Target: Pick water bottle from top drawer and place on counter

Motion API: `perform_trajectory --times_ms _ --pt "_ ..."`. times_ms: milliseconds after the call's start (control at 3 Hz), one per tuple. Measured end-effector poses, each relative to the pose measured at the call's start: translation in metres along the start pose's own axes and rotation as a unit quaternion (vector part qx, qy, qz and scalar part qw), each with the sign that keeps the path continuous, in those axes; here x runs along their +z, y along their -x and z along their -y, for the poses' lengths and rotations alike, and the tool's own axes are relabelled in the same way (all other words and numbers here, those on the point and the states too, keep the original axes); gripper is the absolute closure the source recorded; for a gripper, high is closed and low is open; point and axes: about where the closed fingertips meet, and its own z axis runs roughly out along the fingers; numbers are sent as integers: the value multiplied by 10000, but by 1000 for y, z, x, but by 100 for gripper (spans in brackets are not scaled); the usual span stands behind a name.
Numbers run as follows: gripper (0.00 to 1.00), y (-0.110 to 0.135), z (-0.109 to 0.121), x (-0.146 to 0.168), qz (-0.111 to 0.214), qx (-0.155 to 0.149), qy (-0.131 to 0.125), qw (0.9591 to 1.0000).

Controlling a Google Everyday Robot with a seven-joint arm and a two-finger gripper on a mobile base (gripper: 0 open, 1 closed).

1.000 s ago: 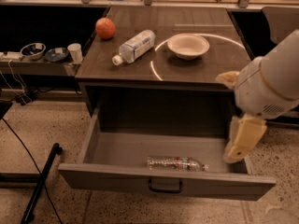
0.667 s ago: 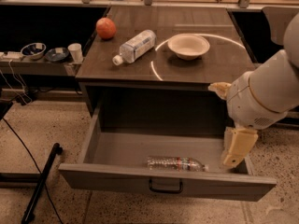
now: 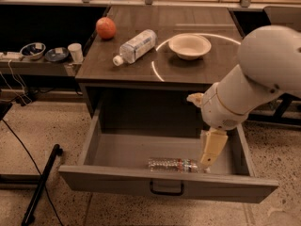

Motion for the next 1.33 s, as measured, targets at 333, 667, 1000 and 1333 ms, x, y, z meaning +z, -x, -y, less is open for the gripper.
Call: perform_trajectory --times_ms 333,667,1000,1333 --pt "0 5 10 67 68 -88 514 9986" --pt "15 -6 14 118 -34 -17 895 9960" --pt "22 -14 19 133 -133 15 1002 9949" --pt "40 -27 19 149 -187 110 1123 9934"
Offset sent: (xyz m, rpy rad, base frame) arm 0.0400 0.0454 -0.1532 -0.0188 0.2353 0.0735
